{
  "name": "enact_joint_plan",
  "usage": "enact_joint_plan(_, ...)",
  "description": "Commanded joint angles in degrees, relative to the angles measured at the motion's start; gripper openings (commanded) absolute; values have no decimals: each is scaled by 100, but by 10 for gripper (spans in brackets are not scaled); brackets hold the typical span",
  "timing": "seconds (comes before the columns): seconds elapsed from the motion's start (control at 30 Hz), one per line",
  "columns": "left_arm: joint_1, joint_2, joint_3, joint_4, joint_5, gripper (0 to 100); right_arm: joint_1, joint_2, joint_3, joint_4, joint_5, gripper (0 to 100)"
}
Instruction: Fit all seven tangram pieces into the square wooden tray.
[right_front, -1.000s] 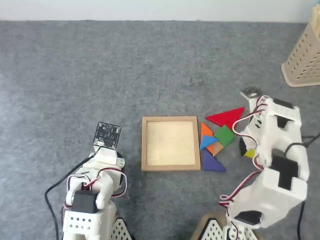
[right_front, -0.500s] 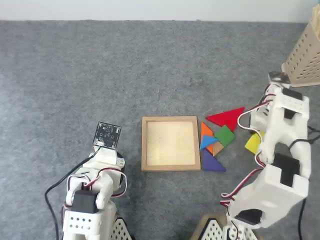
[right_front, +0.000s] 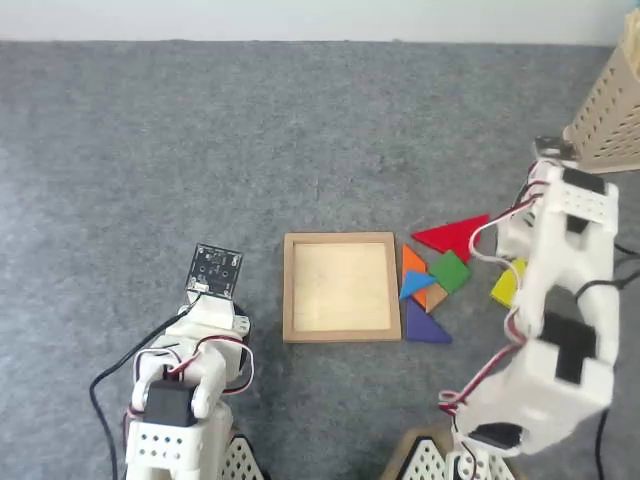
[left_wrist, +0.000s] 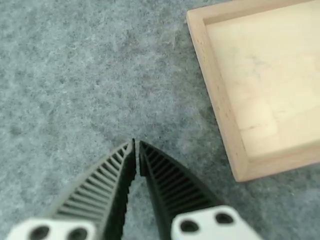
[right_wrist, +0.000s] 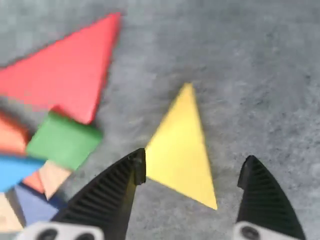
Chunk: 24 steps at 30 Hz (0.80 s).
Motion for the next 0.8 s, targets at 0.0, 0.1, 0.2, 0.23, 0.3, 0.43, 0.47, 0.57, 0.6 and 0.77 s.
enact_joint_plan(0.0,-44,-123,-110,35,44,12,-391,-1068,1046,-602,677,292)
enact_joint_plan(0.1,-44,-123,-110,35,44,12,-576,-1059,1275,-585,976,295)
enact_joint_plan(0.2,-44,-123,-110,35,44,12,-514,-664,1152,-549,1029,296)
enact_joint_plan(0.23,-44,-123,-110,35,44,12,-435,-479,1073,-541,1029,296)
enact_joint_plan(0.3,-44,-123,-110,35,44,12,-259,-75,826,-532,1029,296)
enact_joint_plan(0.43,-44,-123,-110,35,44,12,-40,593,492,-523,1037,296)
enact_joint_plan(0.47,-44,-123,-110,35,44,12,-31,743,431,-523,1037,294)
enact_joint_plan(0.57,-44,-123,-110,35,44,12,-4,1077,220,-532,1037,293)
enact_joint_plan(0.6,-44,-123,-110,35,44,12,-4,1147,167,-532,1029,293)
enact_joint_plan(0.77,-44,-123,-110,35,44,12,-4,1323,88,-532,1020,263)
